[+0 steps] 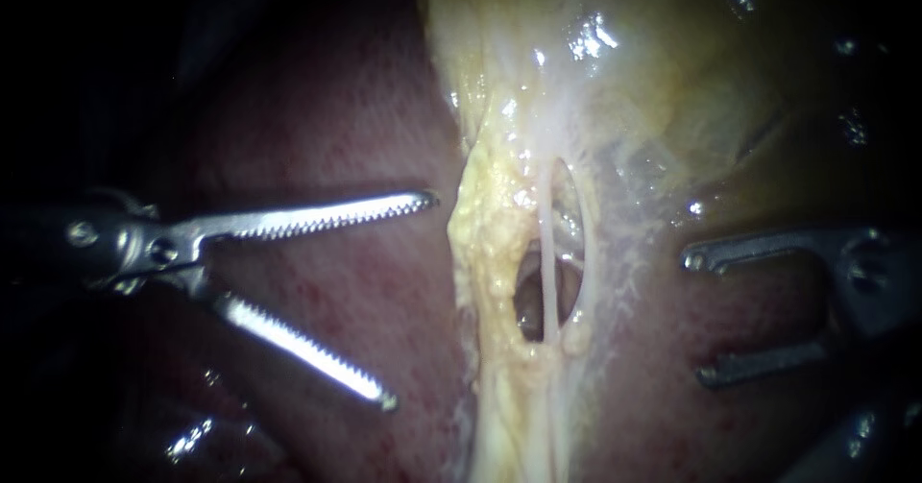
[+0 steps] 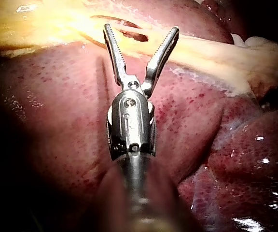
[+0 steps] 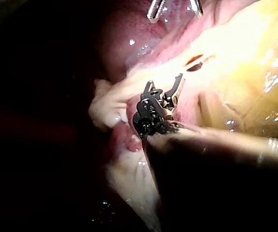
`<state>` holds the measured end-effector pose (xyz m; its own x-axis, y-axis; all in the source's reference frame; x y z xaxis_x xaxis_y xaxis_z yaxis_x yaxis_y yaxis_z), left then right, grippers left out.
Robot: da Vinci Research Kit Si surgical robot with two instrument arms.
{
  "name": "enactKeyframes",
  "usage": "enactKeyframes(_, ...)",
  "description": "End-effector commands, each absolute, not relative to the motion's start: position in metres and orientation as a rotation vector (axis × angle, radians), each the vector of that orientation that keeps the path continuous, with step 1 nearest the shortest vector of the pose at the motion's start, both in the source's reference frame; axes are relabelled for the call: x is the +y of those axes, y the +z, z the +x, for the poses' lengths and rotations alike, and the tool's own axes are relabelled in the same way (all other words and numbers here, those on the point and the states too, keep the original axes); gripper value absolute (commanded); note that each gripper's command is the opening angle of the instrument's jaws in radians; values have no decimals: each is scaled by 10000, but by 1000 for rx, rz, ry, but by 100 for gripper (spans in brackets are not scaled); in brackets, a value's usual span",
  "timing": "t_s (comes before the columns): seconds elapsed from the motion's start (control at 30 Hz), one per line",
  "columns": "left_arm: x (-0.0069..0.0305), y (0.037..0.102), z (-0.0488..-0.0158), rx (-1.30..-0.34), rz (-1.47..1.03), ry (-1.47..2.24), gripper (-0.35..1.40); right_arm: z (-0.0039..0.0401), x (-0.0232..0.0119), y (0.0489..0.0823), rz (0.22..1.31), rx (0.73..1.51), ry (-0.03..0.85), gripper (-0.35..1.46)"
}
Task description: Grabbing gallbladder
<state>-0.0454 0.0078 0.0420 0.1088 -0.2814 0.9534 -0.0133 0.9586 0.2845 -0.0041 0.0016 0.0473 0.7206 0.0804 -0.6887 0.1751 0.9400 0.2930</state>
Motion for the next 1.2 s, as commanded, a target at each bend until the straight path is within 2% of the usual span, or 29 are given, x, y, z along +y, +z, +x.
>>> enactKeyframes(0.03, 79, 420, -455, -1452, 245, -200, 120, -41, 16, 473, 353, 769, -54, 49)
enactKeyframes(0.37, 80, 411, -449, -1453, 267, -219, 120, -42, 16, 473, 356, 768, -49, 49)
enactKeyframes(0.77, 84, 403, -446, -1358, 307, -374, 110, -42, 16, 474, 355, 768, -49, 49)
enactKeyframes(0.93, 88, 404, -453, -1317, 330, -455, 96, -42, 16, 474, 357, 767, -43, 49)
enactKeyframes(1.2, 103, 412, -480, -1257, 329, -525, 93, -42, 16, 474, 358, 767, -44, 49)
